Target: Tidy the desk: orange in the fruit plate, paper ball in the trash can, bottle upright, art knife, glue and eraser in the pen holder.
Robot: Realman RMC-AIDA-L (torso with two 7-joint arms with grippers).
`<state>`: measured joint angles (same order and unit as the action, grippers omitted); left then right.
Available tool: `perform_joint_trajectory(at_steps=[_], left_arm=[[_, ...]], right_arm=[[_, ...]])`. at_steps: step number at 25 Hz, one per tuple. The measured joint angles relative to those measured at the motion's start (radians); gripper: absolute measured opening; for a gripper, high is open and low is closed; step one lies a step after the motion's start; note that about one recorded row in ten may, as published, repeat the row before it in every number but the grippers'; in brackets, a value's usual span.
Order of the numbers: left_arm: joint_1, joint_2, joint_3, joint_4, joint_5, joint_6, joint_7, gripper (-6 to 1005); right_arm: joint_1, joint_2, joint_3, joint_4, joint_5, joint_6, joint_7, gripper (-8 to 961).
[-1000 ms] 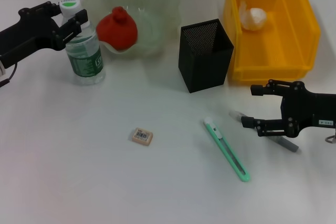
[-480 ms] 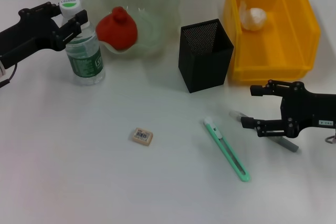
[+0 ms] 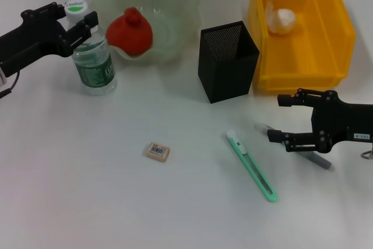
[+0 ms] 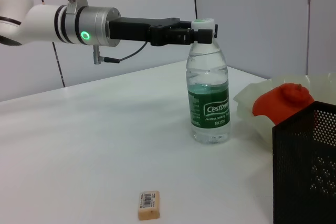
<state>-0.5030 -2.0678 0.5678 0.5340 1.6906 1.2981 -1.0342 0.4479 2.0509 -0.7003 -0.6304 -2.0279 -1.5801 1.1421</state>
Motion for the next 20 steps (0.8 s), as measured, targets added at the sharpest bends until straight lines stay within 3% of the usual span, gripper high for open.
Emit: perform_joint_trajectory(at_steps=[10,15,20], left_arm=[[-0.001,0.0,0.003,0.0,-0.02,0.005,-0.001,521],[0.0,0.002,0.004,0.0,-0.027,0.012,-0.001,712],[0.0,0.002,0.004,0.0,-0.028,0.016,-0.004,780]], right_arm=[[0.0,0.0,0.001,0.0,0.0,0.004,0.0,807],[-0.001,0.0,0.001,0.0,0.0,0.005,0.0,806],[-0.001,0.0,0.001,0.0,0.0,0.005,0.0,804]])
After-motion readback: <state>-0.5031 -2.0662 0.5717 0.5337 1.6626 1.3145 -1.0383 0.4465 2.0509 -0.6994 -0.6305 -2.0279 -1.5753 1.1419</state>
